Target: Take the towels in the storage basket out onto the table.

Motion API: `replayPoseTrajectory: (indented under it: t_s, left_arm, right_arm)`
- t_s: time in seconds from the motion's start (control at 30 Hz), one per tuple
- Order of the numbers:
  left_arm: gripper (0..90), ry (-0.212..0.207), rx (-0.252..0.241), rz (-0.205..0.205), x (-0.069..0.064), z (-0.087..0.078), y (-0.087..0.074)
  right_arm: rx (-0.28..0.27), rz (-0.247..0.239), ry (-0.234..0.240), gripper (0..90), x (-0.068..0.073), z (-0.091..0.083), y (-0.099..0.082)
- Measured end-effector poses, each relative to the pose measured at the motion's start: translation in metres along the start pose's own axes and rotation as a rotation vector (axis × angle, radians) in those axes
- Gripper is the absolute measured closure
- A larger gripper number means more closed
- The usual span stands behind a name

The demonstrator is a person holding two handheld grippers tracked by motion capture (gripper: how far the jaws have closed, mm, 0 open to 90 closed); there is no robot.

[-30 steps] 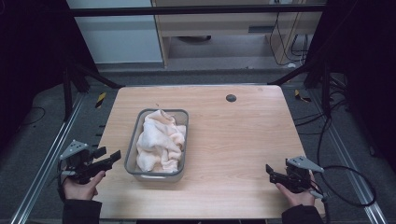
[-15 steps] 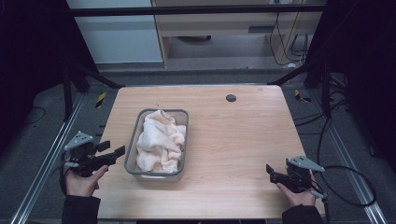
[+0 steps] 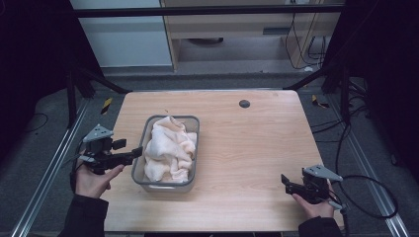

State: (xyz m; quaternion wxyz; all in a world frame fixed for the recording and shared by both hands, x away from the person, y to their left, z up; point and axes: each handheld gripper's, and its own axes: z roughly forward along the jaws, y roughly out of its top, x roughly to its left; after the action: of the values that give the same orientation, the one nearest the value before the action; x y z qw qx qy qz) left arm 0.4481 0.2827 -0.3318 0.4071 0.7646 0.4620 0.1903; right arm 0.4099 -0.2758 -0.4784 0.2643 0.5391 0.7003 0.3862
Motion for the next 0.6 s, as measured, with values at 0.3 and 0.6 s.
replayPoseTrajectory:
  t_s: [0.3, 0.6]
  left_arm:
    - [28.3, -0.008, 0.032, 0.044, -0.011, 0.008, 0.019]
    - [27.0, -0.01, 0.103, 0.096, -0.02, 0.019, 0.036]
  right_arm:
    - [0.006, 0.002, 0.006, 17.7, 0.0, 0.0, 0.0]
    - [0.015, -0.002, 0.008, 17.3, 0.0, 0.002, 0.0]
